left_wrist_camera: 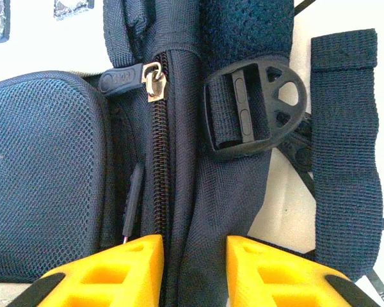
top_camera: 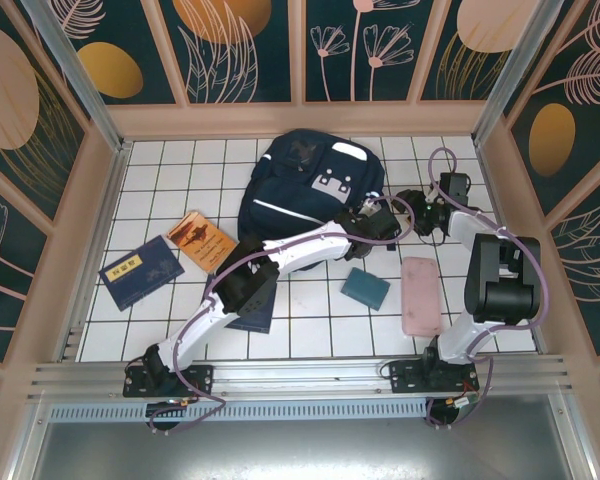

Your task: Pack the student bag

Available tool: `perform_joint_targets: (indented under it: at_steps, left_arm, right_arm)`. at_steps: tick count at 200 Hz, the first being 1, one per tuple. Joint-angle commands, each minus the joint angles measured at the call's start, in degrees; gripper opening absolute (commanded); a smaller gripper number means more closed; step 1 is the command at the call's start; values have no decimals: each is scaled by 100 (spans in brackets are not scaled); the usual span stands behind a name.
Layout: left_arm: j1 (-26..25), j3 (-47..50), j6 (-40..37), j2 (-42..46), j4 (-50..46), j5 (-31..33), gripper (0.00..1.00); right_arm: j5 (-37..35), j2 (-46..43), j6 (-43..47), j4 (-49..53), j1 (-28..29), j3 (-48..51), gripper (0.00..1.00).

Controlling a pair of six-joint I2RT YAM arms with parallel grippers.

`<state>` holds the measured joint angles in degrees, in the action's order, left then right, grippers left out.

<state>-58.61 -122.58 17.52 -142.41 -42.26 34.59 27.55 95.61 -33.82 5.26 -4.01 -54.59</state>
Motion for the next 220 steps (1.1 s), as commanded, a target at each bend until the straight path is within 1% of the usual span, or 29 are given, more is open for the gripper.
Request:
perform_joint_targets:
  at_steps: [1,14,44,62,87,103,125,136,168,192,206,220]
  left_arm:
    - [44,33,-98,-158,-209,159,29]
    - [43,11,-81,-160,-231,255,23]
    - [43,-244,-107,-76,-316,398,0]
    - [52,-353,-159,115,-274,415,0]
    - [129,-350,-274,508,-199,214,0]
    - [243,-235,-351,830,-109,-108,0]
    - [445,-29,-400,1243,107,-722,0]
    - [558,19,-428,1399,188,-1014,0]
    - [840,-2,-451,1627,307,-1658,0]
    - [928,-29,-480,1705,370,-2075,0]
    - [949,-109,-479,1712,359,-2174,0]
    - [978,-215,-465,1715,286,-2194,0]
  right_arm:
    - [57,-206,-113,-130,54,62,66]
    - [49,-225,-120,-130,68,67,65]
    - [-33,-301,-82,-40,106,20,65]
    - [-134,-387,1,37,129,16,65]
    - [-92,-559,192,0,137,128,65]
    - [93,-707,340,-133,144,265,65]
    - [665,-902,403,-542,154,523,63]
    - [842,-969,379,-669,196,600,62]
    - [1262,-1079,36,-1206,484,892,56]
    - [1385,-1030,-364,-1700,870,1038,51]
    - [1302,-945,-280,-1800,1078,968,49]
    - [1185,-878,-77,-1878,1130,898,46]
